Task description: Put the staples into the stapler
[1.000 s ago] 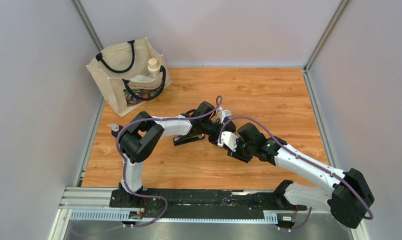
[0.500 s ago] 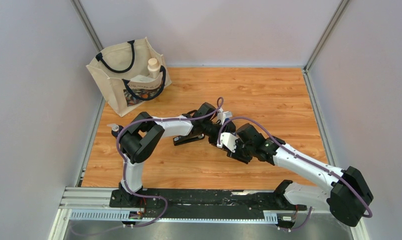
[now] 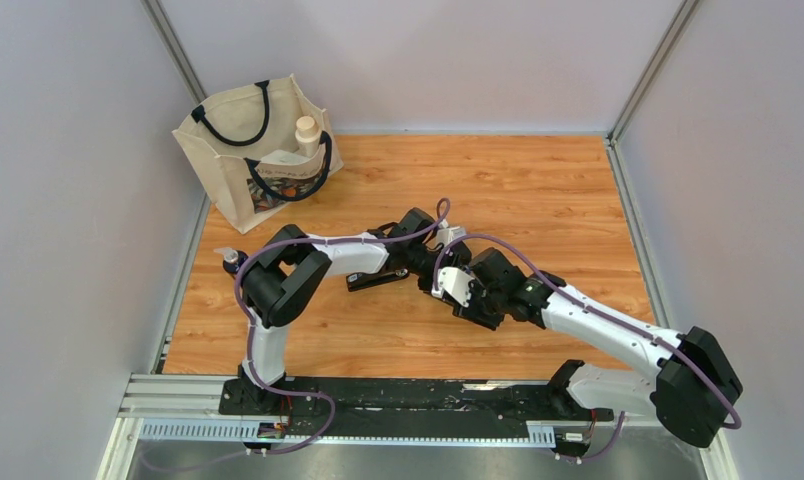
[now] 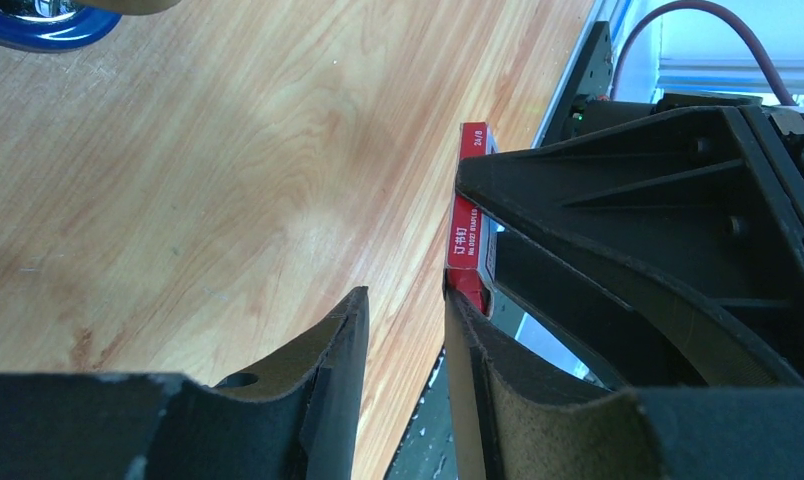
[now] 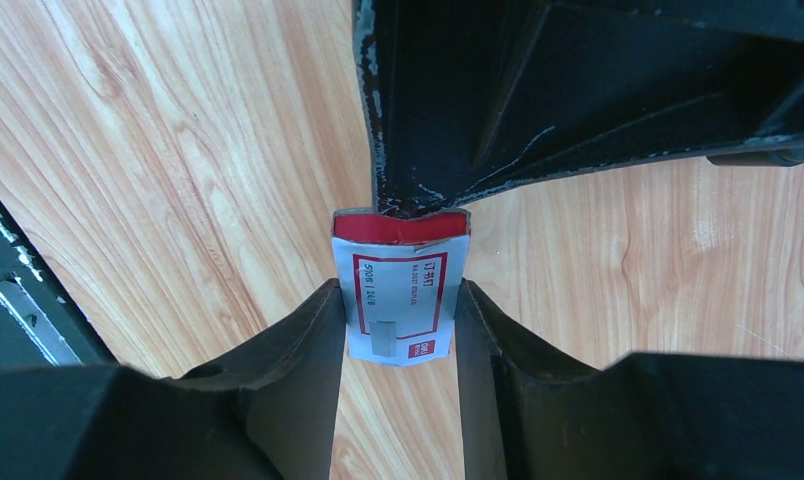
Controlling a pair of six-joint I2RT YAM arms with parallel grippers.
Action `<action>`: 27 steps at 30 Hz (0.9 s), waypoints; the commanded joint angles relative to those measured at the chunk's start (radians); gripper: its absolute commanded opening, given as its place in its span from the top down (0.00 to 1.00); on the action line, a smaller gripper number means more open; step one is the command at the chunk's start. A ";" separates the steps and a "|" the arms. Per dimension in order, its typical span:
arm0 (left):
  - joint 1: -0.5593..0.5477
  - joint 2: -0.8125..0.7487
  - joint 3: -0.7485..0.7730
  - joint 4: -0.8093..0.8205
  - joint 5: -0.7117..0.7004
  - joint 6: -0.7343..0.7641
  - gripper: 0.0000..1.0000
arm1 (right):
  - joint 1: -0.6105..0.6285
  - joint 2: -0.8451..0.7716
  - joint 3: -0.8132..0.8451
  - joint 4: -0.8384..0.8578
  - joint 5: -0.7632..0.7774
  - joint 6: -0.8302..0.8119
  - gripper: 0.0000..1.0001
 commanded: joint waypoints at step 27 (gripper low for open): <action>-0.080 0.033 0.060 -0.013 0.027 0.013 0.50 | 0.038 0.016 0.056 0.135 0.041 0.042 0.57</action>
